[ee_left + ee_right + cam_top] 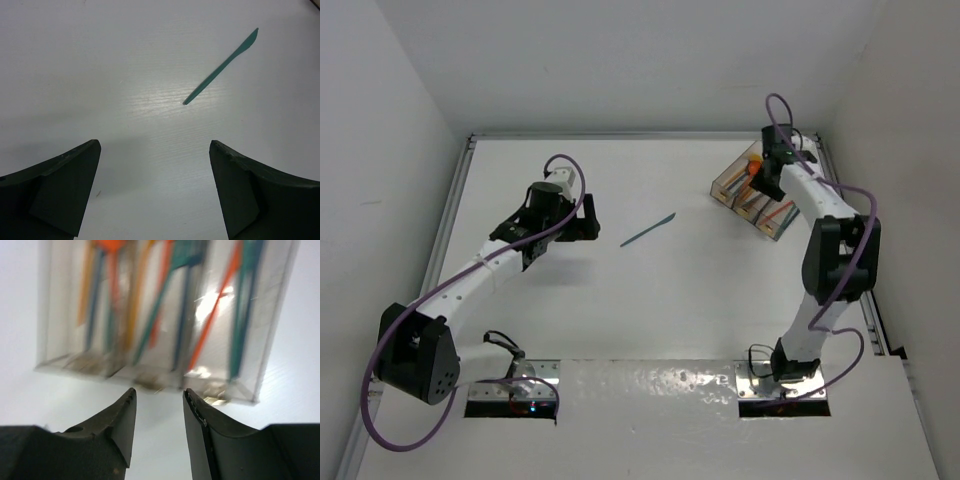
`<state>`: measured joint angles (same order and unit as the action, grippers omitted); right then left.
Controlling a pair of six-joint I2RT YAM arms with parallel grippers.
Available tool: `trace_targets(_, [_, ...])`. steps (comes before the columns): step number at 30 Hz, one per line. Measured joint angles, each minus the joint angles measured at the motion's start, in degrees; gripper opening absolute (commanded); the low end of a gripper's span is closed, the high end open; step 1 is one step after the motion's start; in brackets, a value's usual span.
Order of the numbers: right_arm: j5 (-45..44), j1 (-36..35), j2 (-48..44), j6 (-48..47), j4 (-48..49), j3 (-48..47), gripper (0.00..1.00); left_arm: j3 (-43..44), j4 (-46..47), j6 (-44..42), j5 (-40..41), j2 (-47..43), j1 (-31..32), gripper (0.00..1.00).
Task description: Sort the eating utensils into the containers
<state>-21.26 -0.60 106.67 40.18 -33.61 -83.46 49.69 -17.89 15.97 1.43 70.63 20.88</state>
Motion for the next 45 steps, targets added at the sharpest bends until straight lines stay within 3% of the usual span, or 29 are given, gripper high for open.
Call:
trace_targets(8, [-2.64, -17.81, -3.89, 9.18, -0.07, 0.79, 0.44, 0.00, -0.74, 0.96, 1.20, -0.04, 0.00, 0.89])
trace_targets(16, [-1.97, -30.29, 9.53, 17.33, -3.17, -6.21, 0.45, 0.00, -1.55, 1.40, 3.69, -2.56, 0.00, 0.89])
trace_targets(23, [0.42, -36.28, 20.96, 22.58, -5.86, -16.85, 0.45, 0.00, -1.66, 1.73, 4.61, -4.02, 0.00, 0.89])
trace_targets(31, [2.60, -37.11, 26.49, 26.62, -7.61, -20.50, 0.42, 0.00, -1.70, 1.95, 5.22, -4.72, 0.00, 0.89])
trace_targets(36, [3.74, -37.22, 26.97, 27.56, -8.33, -21.11, 0.27, 0.00, -1.70, 1.95, 5.53, -4.76, 0.00, 0.89])
trace_targets(40, [4.02, -37.40, 26.91, 26.93, -8.41, -20.57, 0.05, 0.00, -1.70, 1.95, 5.57, -4.76, 0.00, 0.89])
trace_targets(42, [4.22, -37.42, 25.62, 26.14, -7.72, -18.29, 0.00, 0.00, -1.70, 1.95, 5.64, -4.76, 0.00, 0.89])
trace_targets(45, [3.87, -37.48, 23.23, 23.30, -6.78, -14.45, 0.00, 0.00, -1.68, 1.95, 5.64, -4.76, 0.00, 0.89])
